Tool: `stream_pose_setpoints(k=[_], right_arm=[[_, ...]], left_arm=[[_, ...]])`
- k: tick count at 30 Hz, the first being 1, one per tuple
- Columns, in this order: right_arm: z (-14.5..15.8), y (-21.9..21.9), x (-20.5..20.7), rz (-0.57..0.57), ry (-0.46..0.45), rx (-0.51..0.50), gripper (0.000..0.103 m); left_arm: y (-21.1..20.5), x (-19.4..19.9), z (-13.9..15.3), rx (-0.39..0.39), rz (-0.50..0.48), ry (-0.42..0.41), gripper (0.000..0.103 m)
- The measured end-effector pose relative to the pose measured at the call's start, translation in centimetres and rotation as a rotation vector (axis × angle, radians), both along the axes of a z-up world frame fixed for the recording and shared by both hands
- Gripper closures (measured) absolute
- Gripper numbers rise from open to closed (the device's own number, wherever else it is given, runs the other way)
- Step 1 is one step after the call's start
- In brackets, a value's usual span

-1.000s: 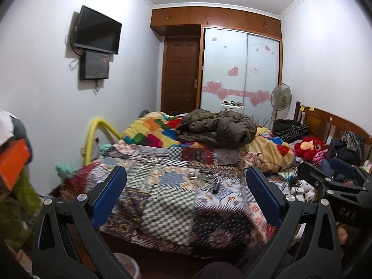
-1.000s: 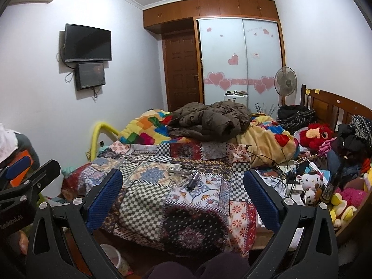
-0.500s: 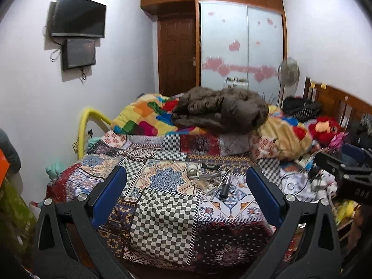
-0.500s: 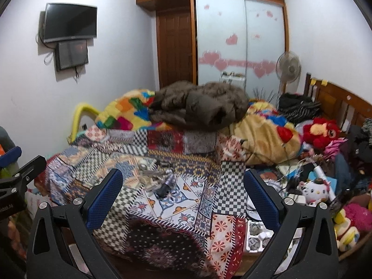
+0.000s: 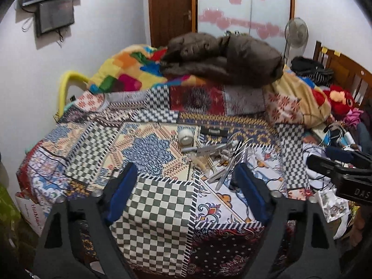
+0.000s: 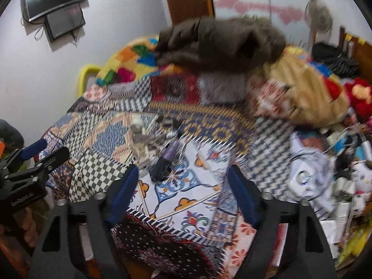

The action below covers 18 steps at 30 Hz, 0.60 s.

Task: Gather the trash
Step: 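Move both tools down toward the clutter on the quilt, then close the right tool around the purple spray bottle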

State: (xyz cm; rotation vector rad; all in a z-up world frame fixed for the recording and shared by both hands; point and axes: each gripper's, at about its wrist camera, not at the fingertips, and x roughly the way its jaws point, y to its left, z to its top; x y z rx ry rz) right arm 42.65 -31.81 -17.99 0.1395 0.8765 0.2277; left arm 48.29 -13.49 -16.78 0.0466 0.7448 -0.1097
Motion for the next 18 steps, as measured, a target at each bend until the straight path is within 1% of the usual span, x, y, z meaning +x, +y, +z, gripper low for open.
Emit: stream_pose_setpoints(k=[3, 4, 6, 7, 8, 9, 10, 12, 14, 15, 18], right_arm=[[-2.2, 0.5, 2.1, 0.039, 0.067, 0.059, 0.044], [-3.1, 1.0, 2.8, 0.056, 0.1, 0.096, 0.045], [-4.3, 1.5, 4.0, 0.072, 0.133, 0.126, 0.049], [-5.3, 2.0, 4.7, 0.08, 0.158, 0.147, 0.05], [-5.8, 2.1, 5.2, 0.081, 0.174, 0.154, 0.051], [-6.6, 2.2, 5.9, 0.078, 0.197, 0.171, 0.056], [-7.3, 2.2, 6.5, 0.071, 0.216, 0.191, 0.058], [-8.4, 1.7, 7.5, 0.045, 0.255, 0.22, 0.065], [-9.6, 1.2, 8.4, 0.024, 0.298, 0.285, 0.067], [-10.0, 1.0, 8.8, 0.014, 0.314, 0.309, 0.067], [-10.5, 1.0, 9.4, 0.008, 0.324, 0.336, 0.067]], left_arm=[[0.0, 1.6, -2.0, -0.007, -0.031, 0.039, 0.03], [-0.1, 1.9, -2.4, -0.014, -0.038, 0.048, 0.033], [0.1, 2.8, -3.7, -0.038, -0.053, 0.08, 0.043], [0.2, 3.3, -4.5, -0.045, -0.061, 0.098, 0.045], [0.2, 3.7, -5.1, -0.043, -0.064, 0.115, 0.048], [0.1, 4.0, -5.7, -0.038, -0.069, 0.128, 0.052], [0.0, 4.4, -6.2, -0.035, -0.073, 0.137, 0.054], [-0.3, 5.1, -7.3, -0.033, -0.09, 0.171, 0.061], [-0.4, 5.6, -8.0, -0.04, -0.102, 0.189, 0.065], [-0.4, 5.7, -8.2, -0.049, -0.108, 0.195, 0.065], [-0.6, 6.0, -8.5, -0.08, -0.131, 0.201, 0.066]])
